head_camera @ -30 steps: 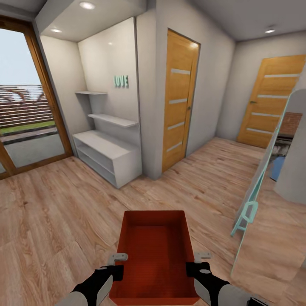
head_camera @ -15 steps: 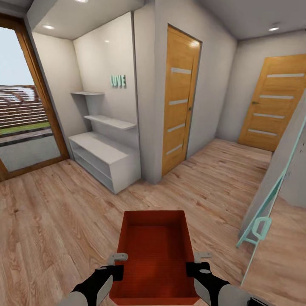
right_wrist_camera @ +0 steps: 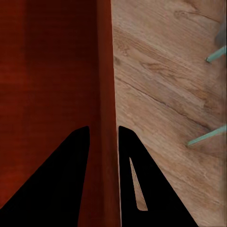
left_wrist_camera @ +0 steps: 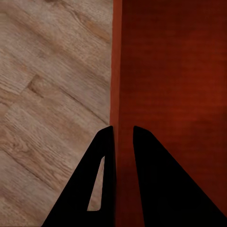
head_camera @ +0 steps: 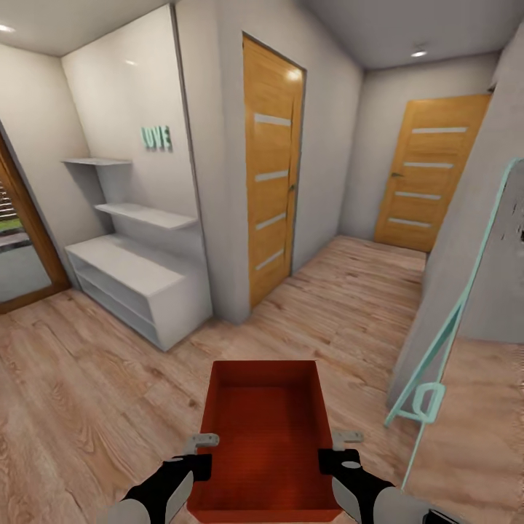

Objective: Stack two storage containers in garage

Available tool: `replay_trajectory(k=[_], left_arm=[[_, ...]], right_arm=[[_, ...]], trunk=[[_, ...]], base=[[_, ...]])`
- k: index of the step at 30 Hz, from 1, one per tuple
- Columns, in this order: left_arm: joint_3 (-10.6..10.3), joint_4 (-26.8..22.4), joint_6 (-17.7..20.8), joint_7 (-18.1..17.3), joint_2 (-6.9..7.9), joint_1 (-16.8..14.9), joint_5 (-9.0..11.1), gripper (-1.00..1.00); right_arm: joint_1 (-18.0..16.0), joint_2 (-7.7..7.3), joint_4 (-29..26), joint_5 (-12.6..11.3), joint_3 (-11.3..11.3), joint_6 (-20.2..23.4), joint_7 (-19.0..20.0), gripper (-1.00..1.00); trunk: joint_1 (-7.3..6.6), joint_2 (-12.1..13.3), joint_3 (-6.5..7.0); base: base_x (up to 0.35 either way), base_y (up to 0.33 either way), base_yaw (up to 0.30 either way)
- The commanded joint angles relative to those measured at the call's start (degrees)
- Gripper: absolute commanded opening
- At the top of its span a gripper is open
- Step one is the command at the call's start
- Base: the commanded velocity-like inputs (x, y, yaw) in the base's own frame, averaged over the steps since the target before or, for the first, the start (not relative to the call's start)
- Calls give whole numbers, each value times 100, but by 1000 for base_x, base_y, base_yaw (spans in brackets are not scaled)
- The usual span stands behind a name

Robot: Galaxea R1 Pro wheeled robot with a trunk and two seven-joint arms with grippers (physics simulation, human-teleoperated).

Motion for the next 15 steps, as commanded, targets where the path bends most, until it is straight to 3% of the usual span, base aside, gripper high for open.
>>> replay_trajectory(k=[1,6,15], left_arm=[[-108,-17,34,48,4,-1,135,-100],[-108,-17,34,48,4,-1,135,-100],[-108,-17,34,48,0,0,135,-100]], right_arm=[[-3,-59,98,-55,109,-14,-17,-100],[-3,-56,97,-55,111,-14,-16,-100],[-3,-56,98,-55,112,-14,-16,-100]], trunk=[[4,-4,-6],[4,-4,-6],[4,-4,-6]], base=[[323,0,-281],[323,0,-195],[323,0,-11]])
